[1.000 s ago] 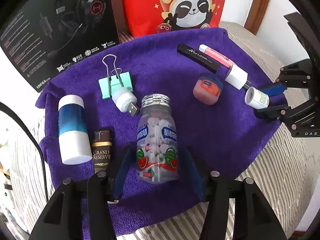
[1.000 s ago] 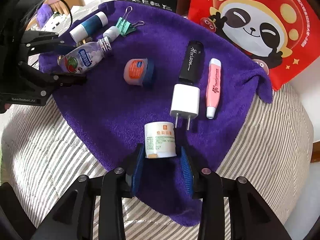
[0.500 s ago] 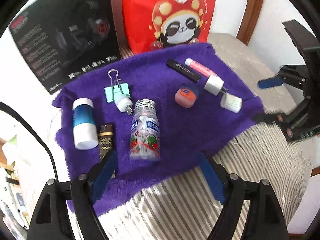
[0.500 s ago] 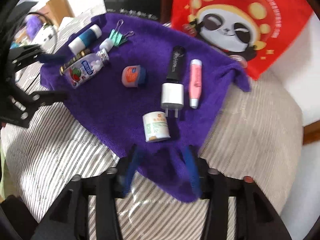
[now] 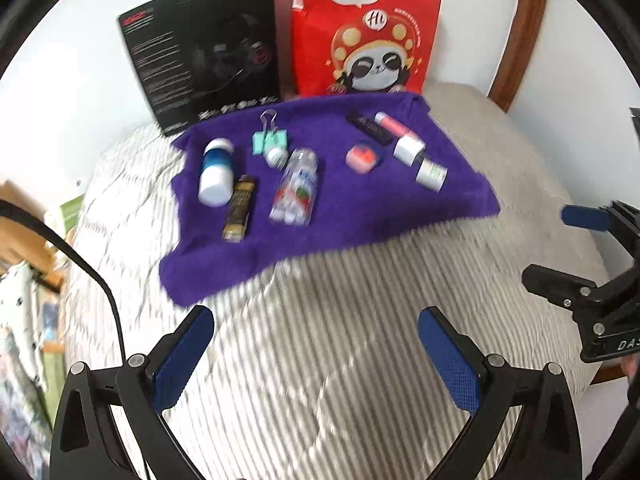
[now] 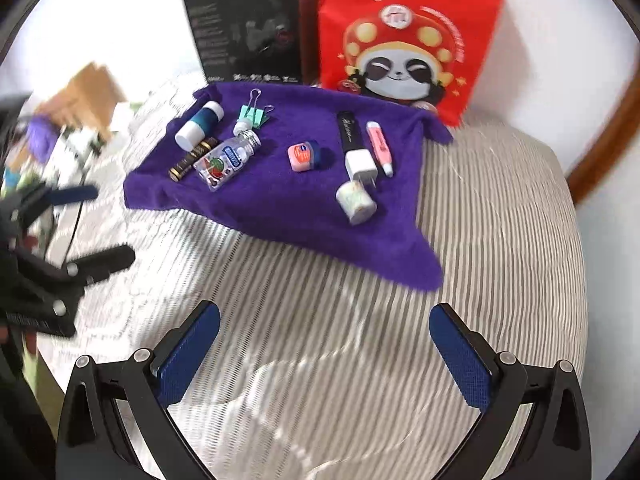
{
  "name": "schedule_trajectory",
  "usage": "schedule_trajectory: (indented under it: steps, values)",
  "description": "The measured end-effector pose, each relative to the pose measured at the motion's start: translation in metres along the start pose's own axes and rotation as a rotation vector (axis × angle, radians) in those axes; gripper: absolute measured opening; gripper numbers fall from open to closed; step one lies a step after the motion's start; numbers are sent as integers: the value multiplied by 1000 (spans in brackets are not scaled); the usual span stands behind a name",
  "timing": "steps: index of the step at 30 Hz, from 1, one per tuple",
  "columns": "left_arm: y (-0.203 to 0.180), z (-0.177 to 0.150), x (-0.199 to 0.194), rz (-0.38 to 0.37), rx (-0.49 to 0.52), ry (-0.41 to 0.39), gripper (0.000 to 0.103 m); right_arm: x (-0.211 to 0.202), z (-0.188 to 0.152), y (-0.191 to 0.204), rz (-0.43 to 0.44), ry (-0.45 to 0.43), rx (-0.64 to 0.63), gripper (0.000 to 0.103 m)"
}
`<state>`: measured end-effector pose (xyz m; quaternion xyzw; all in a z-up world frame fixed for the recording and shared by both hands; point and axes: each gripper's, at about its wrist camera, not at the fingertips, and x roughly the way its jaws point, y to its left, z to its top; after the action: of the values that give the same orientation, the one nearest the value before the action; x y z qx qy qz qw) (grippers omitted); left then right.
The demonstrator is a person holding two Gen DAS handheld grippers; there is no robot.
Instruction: Organize rigid objects
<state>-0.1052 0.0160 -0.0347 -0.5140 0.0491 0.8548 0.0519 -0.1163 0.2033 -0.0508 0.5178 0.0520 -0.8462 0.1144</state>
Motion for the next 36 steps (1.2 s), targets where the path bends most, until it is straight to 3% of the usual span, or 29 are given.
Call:
schedule_trajectory:
  steps: [11, 36]
  values:
    - [2, -37, -37, 13, -86, -1, 103, -21, -38, 32, -46, 46, 125, 103]
    - [6, -33, -53, 30, -140, -21, 103, -37, -41, 33, -95, 41, 197, 103]
